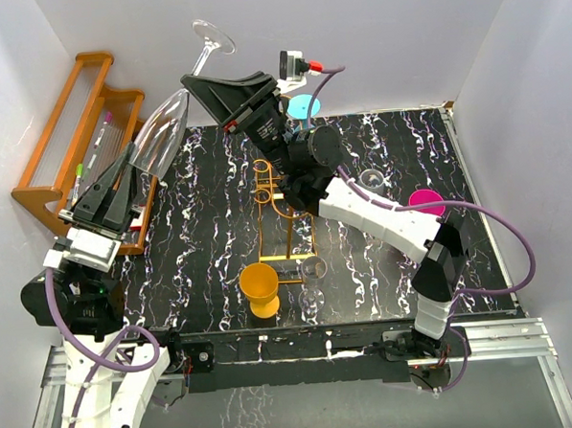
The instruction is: Place the wine glass upside down on the wine glass rack
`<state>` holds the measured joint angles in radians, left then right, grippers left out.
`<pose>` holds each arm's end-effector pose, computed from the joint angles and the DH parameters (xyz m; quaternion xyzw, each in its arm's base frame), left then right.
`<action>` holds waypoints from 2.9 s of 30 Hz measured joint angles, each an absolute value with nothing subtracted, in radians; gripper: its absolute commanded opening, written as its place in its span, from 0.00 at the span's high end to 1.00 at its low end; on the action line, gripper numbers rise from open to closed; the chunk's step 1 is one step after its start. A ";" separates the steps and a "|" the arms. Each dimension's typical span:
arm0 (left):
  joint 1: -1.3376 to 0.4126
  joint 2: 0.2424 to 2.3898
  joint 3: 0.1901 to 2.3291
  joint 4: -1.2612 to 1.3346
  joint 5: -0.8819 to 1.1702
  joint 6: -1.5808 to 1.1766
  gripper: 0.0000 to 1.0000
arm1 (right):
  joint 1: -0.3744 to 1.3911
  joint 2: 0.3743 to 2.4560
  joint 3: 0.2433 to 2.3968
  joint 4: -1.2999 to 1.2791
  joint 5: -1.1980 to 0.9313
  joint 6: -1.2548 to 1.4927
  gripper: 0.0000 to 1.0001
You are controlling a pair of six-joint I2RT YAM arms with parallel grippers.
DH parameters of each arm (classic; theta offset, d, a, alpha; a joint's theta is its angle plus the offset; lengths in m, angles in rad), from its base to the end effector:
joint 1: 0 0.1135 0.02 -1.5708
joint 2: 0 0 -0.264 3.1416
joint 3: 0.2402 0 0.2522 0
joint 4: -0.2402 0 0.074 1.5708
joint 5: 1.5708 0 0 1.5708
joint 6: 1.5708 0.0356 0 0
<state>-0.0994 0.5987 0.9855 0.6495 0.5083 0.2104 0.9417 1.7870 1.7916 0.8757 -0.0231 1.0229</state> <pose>0.0577 -0.0232 0.5007 0.2790 0.2151 -0.0145 0.9358 0.2295 0.3167 0.5170 0.0029 0.3386 0.7848 0.5191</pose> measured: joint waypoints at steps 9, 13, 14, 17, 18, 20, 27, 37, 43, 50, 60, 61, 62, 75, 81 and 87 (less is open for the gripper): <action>-0.099 0.599 0.986 0.649 0.520 0.201 1.00 | 0.941 1.787 1.789 0.895 -0.022 1.014 0.76; -0.099 0.599 0.986 0.649 0.522 0.198 1.00 | 0.942 1.787 1.785 0.907 -0.018 1.018 0.89; -0.099 0.599 0.986 0.646 0.521 0.198 1.00 | 0.941 1.787 1.784 0.918 -0.014 1.028 0.92; -0.099 0.599 0.985 0.643 0.521 0.198 1.00 | 0.945 1.785 1.784 0.945 -0.012 1.048 0.92; -0.099 0.599 0.985 0.642 0.521 0.199 1.00 | 0.947 1.784 1.784 0.949 -0.012 1.052 0.92; -0.099 0.599 0.985 0.642 0.521 0.200 1.00 | 0.947 1.784 1.784 0.950 -0.012 1.053 0.92; -0.099 0.604 0.989 0.573 0.498 0.217 0.48 | 0.940 1.775 1.800 0.860 -0.006 1.012 0.92; -0.097 0.661 1.116 0.162 0.438 0.207 0.03 | 0.768 1.584 1.950 0.345 0.007 0.585 0.92; -0.098 0.763 1.306 -0.173 0.372 0.205 0.03 | 0.673 1.373 1.908 0.161 0.189 0.246 0.92; -0.098 0.996 1.526 -0.564 0.337 0.224 0.03 | 0.669 1.078 1.558 0.134 0.430 -0.126 0.92; -0.098 1.224 1.544 -0.975 0.415 0.279 0.03 | 0.351 1.067 1.142 0.027 0.278 -0.165 0.92; -0.097 1.231 1.538 -0.997 0.427 0.284 0.03 | 0.308 1.076 1.117 0.014 0.227 -0.154 0.92; -0.097 1.231 1.529 -1.015 0.437 0.288 0.03 | 0.277 1.081 1.100 0.010 0.187 -0.150 0.92; -0.097 1.274 1.480 -1.250 0.618 0.404 0.03 | 0.235 1.194 1.015 0.161 -0.422 -0.150 0.92; -0.097 1.293 1.477 -1.309 0.671 0.443 0.03 | 0.235 1.255 1.015 0.212 -0.547 -0.128 0.92; -0.097 1.245 1.416 -1.299 0.684 0.436 0.03 | 0.235 1.266 1.015 0.277 -0.625 -0.102 0.92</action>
